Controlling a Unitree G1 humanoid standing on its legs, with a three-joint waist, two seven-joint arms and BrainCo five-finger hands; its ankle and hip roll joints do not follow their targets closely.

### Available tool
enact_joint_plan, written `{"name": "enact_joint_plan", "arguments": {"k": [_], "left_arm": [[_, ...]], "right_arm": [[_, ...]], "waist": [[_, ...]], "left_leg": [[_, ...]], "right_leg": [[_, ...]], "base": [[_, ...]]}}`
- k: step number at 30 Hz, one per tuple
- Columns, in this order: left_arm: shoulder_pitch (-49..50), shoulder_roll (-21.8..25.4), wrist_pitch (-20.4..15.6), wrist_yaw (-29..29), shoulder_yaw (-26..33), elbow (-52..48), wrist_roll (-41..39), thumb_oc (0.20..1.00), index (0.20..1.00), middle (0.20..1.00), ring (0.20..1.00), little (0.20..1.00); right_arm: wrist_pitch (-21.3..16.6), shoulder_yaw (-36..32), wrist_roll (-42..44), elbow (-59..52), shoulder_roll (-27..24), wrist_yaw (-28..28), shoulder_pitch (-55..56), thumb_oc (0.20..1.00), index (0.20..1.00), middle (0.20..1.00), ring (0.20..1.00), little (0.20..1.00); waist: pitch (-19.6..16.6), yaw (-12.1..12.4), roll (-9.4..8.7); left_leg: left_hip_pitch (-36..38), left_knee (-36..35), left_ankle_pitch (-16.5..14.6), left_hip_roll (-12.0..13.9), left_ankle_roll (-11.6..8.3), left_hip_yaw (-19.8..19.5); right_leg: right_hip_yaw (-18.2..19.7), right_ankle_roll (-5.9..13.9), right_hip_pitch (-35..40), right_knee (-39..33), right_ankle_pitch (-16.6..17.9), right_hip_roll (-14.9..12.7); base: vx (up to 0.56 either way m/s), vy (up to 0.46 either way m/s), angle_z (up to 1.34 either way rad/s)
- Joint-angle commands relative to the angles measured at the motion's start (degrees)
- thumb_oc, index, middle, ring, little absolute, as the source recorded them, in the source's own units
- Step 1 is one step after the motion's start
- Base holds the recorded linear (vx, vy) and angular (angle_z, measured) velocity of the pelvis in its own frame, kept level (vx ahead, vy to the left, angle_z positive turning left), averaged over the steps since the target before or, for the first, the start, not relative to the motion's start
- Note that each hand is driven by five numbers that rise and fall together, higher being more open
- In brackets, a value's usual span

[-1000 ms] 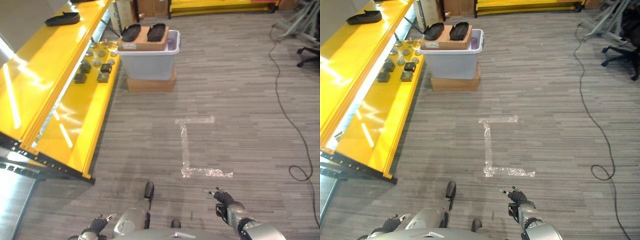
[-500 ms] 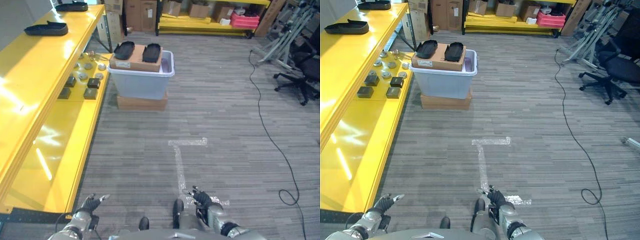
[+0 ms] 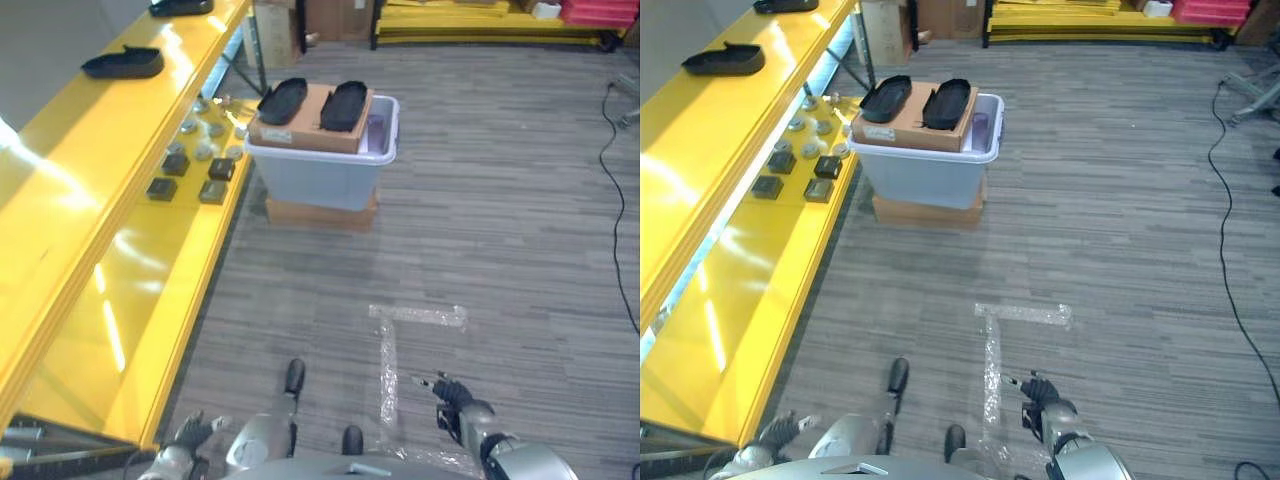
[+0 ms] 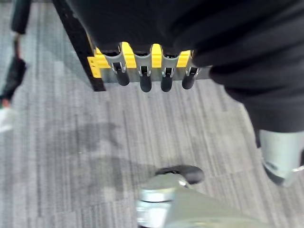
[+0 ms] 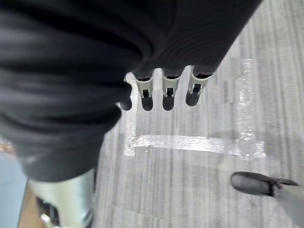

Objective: Move parts from the plastic box to the shelf.

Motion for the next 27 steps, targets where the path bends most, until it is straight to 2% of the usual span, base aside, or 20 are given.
{"name": "enact_joint_plan", "arguments": {"k": [1, 3, 4, 7, 10, 12, 13, 16, 18, 19, 21, 22, 23, 24, 25, 27], "left_arm": [[-4.48, 3.17, -0.05, 0.2, 2.23, 3.02, 0.77, 1.0, 1.0, 1.0, 1.0, 1.0], [-4.55, 3.46, 0.27, 0.51, 2.71, 3.54, 0.36, 1.0, 1.0, 1.0, 1.0, 1.0], [-4.71, 3.78, 0.38, 0.61, 2.62, 3.46, 0.4, 1.0, 1.0, 1.0, 1.0, 1.0], [-6.44, 4.07, -0.02, 1.08, 1.98, 2.24, -0.54, 1.0, 1.0, 1.0, 1.0, 1.0], [-8.63, 4.37, -0.62, 1.61, 0.64, 0.67, -0.6, 1.0, 1.0, 1.0, 1.0, 1.0], [-9.1, 4.37, -0.82, 1.76, 0.38, 0.08, -0.55, 1.0, 1.0, 1.0, 1.0, 1.0], [-9.57, 4.24, -1.08, 1.74, -0.54, -0.87, 0.03, 1.0, 1.0, 1.0, 1.0, 1.0], [-9.28, 3.71, -1.14, 1.84, -1.06, -1.1, 0.75, 1.0, 1.0, 1.0, 1.0, 1.0], [-8.8, 3.01, -0.96, 1.85, -1.02, -0.85, 0.33, 1.0, 1.0, 1.0, 1.0, 1.0], [-8.44, 2.05, -0.82, 1.7, -0.68, -0.88, -0.48, 1.0, 1.0, 1.0, 1.0, 1.0], [-8.31, 1.48, -0.78, 1.75, -0.72, -1.04, -0.88, 1.0, 1.0, 1.0, 1.0, 1.0], [-8.56, 1.23, -0.6, 1.8, -0.92, -0.86, -0.94, 1.0, 1.0, 1.0, 1.0, 1.0], [-8.6, 1.0, -0.52, 1.65, -1.09, -0.68, -0.82, 1.0, 1.0, 1.0, 1.0, 1.0], [-8.61, 0.99, -0.52, 1.65, -1.1, -0.67, -0.82, 1.0, 1.0, 1.0, 1.0, 1.0], [-7.98, 0.59, -0.32, 1.16, -1.43, -0.03, 0.17, 1.0, 1.0, 1.0, 1.0, 1.0], [-6.85, 0.38, -0.18, 0.77, -1.76, 0.82, 1.41, 1.0, 1.0, 1.0, 1.0, 1.0]], "right_arm": [[-0.42, -0.03, -2.98, -1.59, 2.54, -0.15, 1.31, 1.0, 1.0, 1.0, 1.0, 1.0], [-0.6, -0.58, -0.72, -2.78, 3.97, 0.23, 1.17, 1.0, 1.0, 1.0, 1.0, 1.0], [-0.43, -0.21, -0.8, -3.54, 4.3, 0.58, 1.64, 1.0, 1.0, 1.0, 1.0, 1.0], [-0.29, -0.44, -0.02, -3.47, 4.4, 0.54, 2.37, 1.0, 1.0, 1.0, 1.0, 1.0], [-0.05, -0.79, 0.39, -2.07, 4.19, -0.07, 2.99, 1.0, 1.0, 1.0, 1.0, 1.0], [0.07, -0.75, 0.01, -1.7, 4.1, -0.24, 3.26, 1.0, 1.0, 1.0, 1.0, 1.0], [0.32, -0.59, -1.01, -1.04, 3.98, -0.29, 4.04, 1.0, 1.0, 1.0, 1.0, 1.0], [0.43, -0.69, -1.04, -0.07, 3.94, -0.28, 4.74, 1.0, 1.0, 1.0, 1.0, 1.0], [0.32, -0.61, -1.1, 0.85, 4.02, -0.3, 5.34, 1.0, 1.0, 1.0, 1.0, 1.0], [0.39, -0.04, -1.66, 1.09, 3.35, -0.25, 5.38, 1.0, 1.0, 1.0, 1.0, 1.0], [0.42, 0.38, -1.8, 0.55, 2.46, -0.28, 4.94, 1.0, 1.0, 1.0, 1.0, 1.0], [0.43, 0.44, -2.11, 0.34, 1.94, -0.49, 4.54, 1.0, 1.0, 1.0, 1.0, 1.0], [0.55, 0.34, -2.19, 0.52, 1.55, -0.69, 4.3, 1.0, 1.0, 1.0, 1.0, 1.0], [0.55, 0.33, -2.19, 0.52, 1.55, -0.69, 4.3, 1.0, 1.0, 1.0, 1.0, 1.0], [0.58, -0.24, -2.24, 0.76, 0.64, -0.89, 4.1, 1.0, 1.0, 1.0, 1.0, 1.0], [0.28, -0.38, -2.28, 0.45, 0.14, -1.1, 3.99, 1.0, 1.0, 1.0, 1.0, 1.0]], "waist": [[-2.04, 0.65, -4.12], [-1.12, -0.15, -3.6], [-0.73, -0.72, -3.49], [-0.26, -1.99, -3.89], [0.28, -3.78, -4.1], [0.28, -4.14, -3.98], [-0.11, -4.73, -4.38], [-0.93, -4.91, -4.75], [-1.34, -4.86, -4.4], [-0.64, -4.12, -4.51], [0.67, -3.47, -4.85], [1.29, -3.29, -5.13], [1.59, -2.75, -5.33], [1.74, -2.63, -5.29], [1.51, -1.68, -4.92], [0.85, -0.79, -3.53]], "left_leg": [[1.98, 7.01, -5.33, -1.55, 0.92, -0.02], [4.27, 7.48, -6.67, -0.92, 2.02, 0.38], [6.7, 6.55, -7.38, -0.52, 2.48, 0.06], [9.46, 4.8, -8.59, 0.02, 1.95, -1.14], [12.86, 3.08, -10.27, 1.26, 0.79, -3.09], [13.74, 2.86, -10.86, 1.94, 0.39, -3.51], [15.11, 3.03, -12.17, 2.99, -0.2, -4.62], [15.77, 4.36, -13.36, 4.38, -1.1, -4.77], [14.99, 7.48, -11.66, 5.63, -2.23, -5.63], [12.76, 14.76, -8.32, 4.65, -2.76, -7.41], [9.09, 21.59, -6.15, 3.51, -2.77, -7.26], [6.46, 21.25, -5.72, 3.94, -2.7, -5.07], [4.44, 19.33, -6.72, 3.76, -2.65, -3.36], [4.64, 19.41, -6.89, 3.82, -2.64, -3.25], [2.62, 11.2, -7.44, 2.94, -2.56, -0.3], [-0.64, 3.54, -3.04, 1.44, -2.17, 0.73]], "right_leg": [[-3.38, 7.38, -3.46, 15.58, -4.67, -5.96], [-3.54, 8.63, -8.11, 23.99, -2.46, -5.9], [-5.72, 8.39, -10.67, 24.41, -0.76, -7.09], [-8.08, 7.17, -12.16, 14.61, 0.69, -8.2], [-6.12, 7.9, -15.3, 7.34, 4.45, -8.33], [-6.46, 8.17, -15.69, 5.95, 5.31, -8.59], [-6.13, 8.37, -16.17, 6.23, 5.85, -8.82], [-6.5, 7.57, -14.91, 5.92, 5.04, -8.17], [-7.16, 6.47, -13.88, 6.18, 4.04, -7.09], [-7.93, 5.33, -11.77, 5.71, 3.43, -6.71], [-8.42, 4.38, -9.86, 5.52, 2.17, -6.86], [-9.21, 4.15, -8.93, 5.39, 1.32, -7.28], [-9.79, 4.22, -7.76, 4.82, 0.67, -7.47], [-9.69, 4.22, -7.58, 4.79, 0.62, -7.42], [-11.05, 4.86, -4.98, 2.81, 0.05, -6.88], [-10.75, 5.21, -3.24, 1.8, -0.84, -5.24]], "base": [[0.21, 0.173, -0.23], [0.26, 0.172, 0.0], [0.36, 0.11, -0.32], [0.35, -0.02, -0.03], [0.33, -0.102, 0.31], [0.29, -0.156, 0.34], [0.35, -0.226, 0.38], [0.32, -0.228, 0.48], [0.28, -0.21, 0.33], [0.32, -0.236, 0.21], [0.25, -0.19, 0.08], [0.18, -0.125, -0.1], [0.13, -0.082, 0.06], [0.29, -0.085, 0.41], [0.33, -0.042, 0.46], [0.35, 0.001, 0.26]]}}
